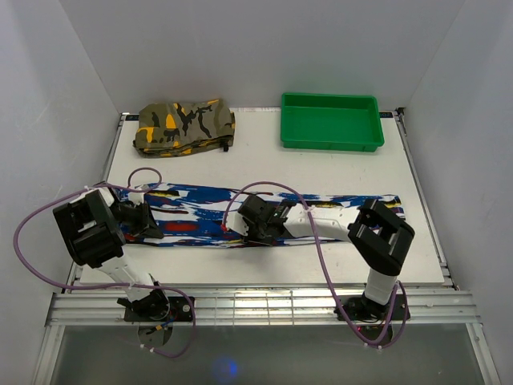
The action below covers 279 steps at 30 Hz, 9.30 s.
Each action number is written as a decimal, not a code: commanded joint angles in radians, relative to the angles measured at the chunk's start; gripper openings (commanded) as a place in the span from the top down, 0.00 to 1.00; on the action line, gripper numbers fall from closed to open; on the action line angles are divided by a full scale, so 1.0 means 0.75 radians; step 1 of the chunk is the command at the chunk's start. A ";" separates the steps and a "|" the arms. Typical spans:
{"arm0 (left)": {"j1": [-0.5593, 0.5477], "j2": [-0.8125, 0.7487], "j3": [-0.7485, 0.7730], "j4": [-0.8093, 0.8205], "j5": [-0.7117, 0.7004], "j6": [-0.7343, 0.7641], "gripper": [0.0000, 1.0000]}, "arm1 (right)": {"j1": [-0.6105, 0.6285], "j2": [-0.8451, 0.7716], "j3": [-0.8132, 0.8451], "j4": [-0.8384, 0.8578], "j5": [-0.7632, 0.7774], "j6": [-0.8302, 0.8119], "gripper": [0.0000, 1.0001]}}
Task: Fold and stack the trousers
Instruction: Fold the trousers
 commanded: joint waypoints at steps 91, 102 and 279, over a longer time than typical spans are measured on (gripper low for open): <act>0.008 -0.462 0.181 -0.057 0.254 0.450 0.02 | -1.444 -0.401 -0.121 -0.548 -0.572 -0.377 0.09; -0.060 0.147 0.856 -0.131 0.449 0.354 0.11 | -0.923 -0.238 0.221 -0.316 -0.763 -0.148 0.14; -0.524 -1.729 -1.332 1.066 0.181 1.710 0.64 | -0.170 0.339 0.465 0.300 -0.928 0.540 0.70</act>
